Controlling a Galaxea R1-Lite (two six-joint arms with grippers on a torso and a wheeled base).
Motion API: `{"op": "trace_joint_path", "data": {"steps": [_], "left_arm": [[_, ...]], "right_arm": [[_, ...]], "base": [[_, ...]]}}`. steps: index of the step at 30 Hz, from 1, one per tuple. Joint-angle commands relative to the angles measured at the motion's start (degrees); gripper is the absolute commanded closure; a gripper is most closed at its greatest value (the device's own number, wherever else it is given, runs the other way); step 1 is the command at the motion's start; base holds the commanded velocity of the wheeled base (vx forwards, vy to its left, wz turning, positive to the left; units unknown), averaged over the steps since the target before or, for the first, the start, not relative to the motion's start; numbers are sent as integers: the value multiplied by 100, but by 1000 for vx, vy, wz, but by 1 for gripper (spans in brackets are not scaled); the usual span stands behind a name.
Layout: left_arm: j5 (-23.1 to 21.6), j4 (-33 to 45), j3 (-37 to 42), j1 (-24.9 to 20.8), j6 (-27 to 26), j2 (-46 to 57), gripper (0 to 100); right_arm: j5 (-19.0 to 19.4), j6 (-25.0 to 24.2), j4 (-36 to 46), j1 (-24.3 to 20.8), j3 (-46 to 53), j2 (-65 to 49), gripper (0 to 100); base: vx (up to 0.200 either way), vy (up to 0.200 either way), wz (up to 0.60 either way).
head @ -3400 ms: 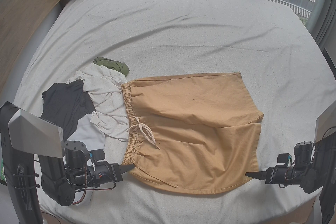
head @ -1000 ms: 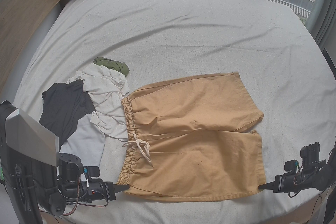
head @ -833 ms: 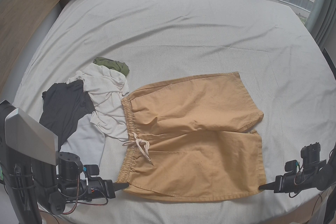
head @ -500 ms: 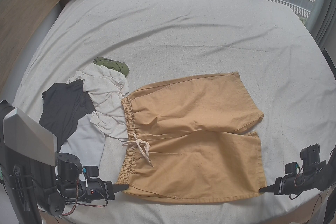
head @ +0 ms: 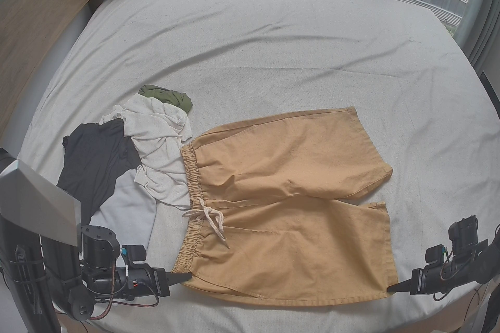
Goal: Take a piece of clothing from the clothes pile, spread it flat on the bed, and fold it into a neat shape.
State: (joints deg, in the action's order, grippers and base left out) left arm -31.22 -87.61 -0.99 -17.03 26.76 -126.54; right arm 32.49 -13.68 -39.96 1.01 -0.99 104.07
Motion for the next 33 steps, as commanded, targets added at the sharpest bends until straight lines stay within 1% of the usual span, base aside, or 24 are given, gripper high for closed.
{"op": "trace_joint_path", "data": {"steps": [1, 9, 14, 17, 22, 24, 27, 33], "left_arm": [[-24, 60, 99, -2, 5, 200, 100], [-33, 605, 99, -28, -65, 384, 100], [-33, 869, 99, 7, -268, 376, 100], [-33, 1045, 99, 16, -417, 384, 100], [-148, 1194, 99, 7, -505, 446, 100], [-183, 1405, 99, 16, -531, 657, 100], [-367, 1607, 99, 24, -523, 991, 100], [-402, 1616, 99, 33, -487, 1228, 100]], "right_arm": [[3, 5, 32, -5, 99, -203, 100], [3, 5, 199, -13, 99, -247, 100], [3, 14, 366, -13, 99, -405, 100], [3, 23, 603, -13, 99, -660, 100], [3, 32, 814, -40, 99, -889, 100], [3, 32, 937, -40, 99, -985, 100], [3, 85, 990, -40, 99, -1073, 100], [3, 111, 955, -40, 81, -1425, 100]], "base": [[0, 0, 0], [0, 0, 0], [0, 0, 0], [0, 0, 0], [0, 0, 0], [0, 0, 0], [0, 0, 0], [0, 0, 0]]}}
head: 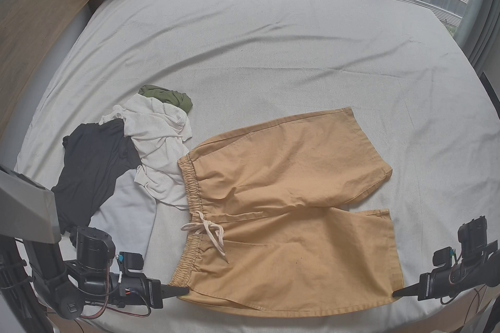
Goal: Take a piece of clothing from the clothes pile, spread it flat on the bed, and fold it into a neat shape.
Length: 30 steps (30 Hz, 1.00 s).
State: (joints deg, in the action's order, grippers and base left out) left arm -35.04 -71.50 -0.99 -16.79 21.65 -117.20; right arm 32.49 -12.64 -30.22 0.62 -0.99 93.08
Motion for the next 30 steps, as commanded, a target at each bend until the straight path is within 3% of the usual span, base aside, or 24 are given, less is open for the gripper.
{"op": "trace_joint_path", "data": {"steps": [1, 19, 30], "left_arm": [[-12, -31, 99, 9, 23, 303, 100], [-21, -136, 64, 0, 384, 848, 100], [41, -1173, -33, -9, 1043, 699, 100]], "right_arm": [[12, -1, -28, -1, 46, -492, 100], [82, -125, -28, -1, -393, -1292, 100], [161, -617, -28, -9, -1149, -1837, 100]], "base": [[0, 0, 0], [0, 0, 0], [0, 0, 0]]}}
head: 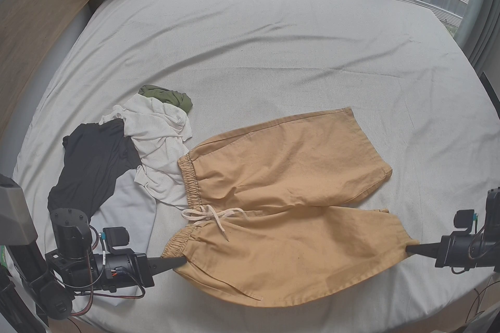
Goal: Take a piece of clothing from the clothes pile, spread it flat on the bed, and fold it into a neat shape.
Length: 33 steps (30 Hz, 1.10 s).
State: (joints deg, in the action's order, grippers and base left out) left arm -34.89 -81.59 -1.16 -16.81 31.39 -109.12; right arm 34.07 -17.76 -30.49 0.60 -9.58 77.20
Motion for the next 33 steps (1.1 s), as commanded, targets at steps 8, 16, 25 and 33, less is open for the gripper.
{"op": "trace_joint_path", "data": {"steps": [8, 16, 25, 33], "left_arm": [[35, -577, -78, 2, 104, -136, 100], [52, -691, -271, -15, 350, -136, 100], [378, -700, -640, 2, 464, -171, 100], [694, -700, -921, -24, 798, -171, 100]], "right_arm": [[3, -237, 17, 2, -782, -170, 100], [-6, -272, 25, 11, -1037, -47, 100], [-41, -351, 8, 46, -1652, 454, 100], [-59, -439, -1, 90, -2030, 717, 100]], "base": [[0, 0, 0], [0, 0, 0], [0, 0, 0], [0, 0, 0]]}}
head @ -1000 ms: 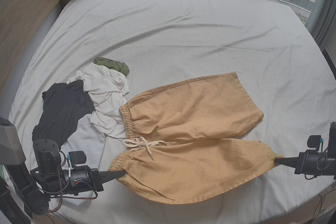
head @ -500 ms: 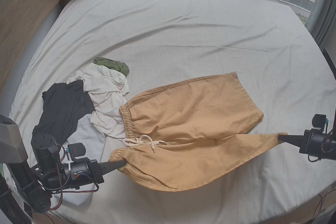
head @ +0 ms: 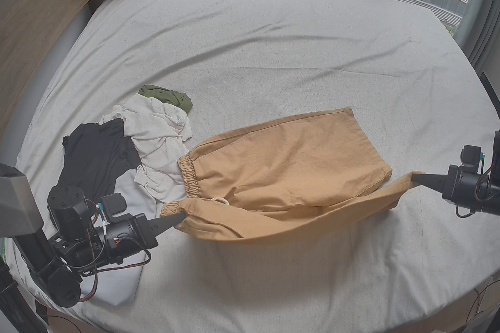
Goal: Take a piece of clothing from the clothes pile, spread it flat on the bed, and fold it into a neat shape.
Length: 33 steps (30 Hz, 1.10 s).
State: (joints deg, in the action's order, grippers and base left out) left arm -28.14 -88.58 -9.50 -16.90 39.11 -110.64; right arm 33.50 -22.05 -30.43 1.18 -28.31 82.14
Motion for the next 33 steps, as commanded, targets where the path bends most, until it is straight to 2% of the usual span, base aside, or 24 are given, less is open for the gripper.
{"op": "trace_joint_path", "data": {"steps": [1, 11, 16, 33], "left_arm": [[27, -2, -96, -15, 27, -28, 100], [45, -2, -167, -42, 53, -28, 100], [63, -2, -290, -33, 229, -1, 100], [449, -2, -597, 2, 440, -142, 100]], "right_arm": [[7, -10, 2, 58, -228, 259, 100], [-1, -115, 19, 58, -729, 514, 100], [-10, -106, 28, 49, -957, 619, 100], [-19, -168, 257, 58, -1889, 1076, 100]], "base": [[0, 0, 0], [0, 0, 0], [0, 0, 0], [0, 0, 0]]}}
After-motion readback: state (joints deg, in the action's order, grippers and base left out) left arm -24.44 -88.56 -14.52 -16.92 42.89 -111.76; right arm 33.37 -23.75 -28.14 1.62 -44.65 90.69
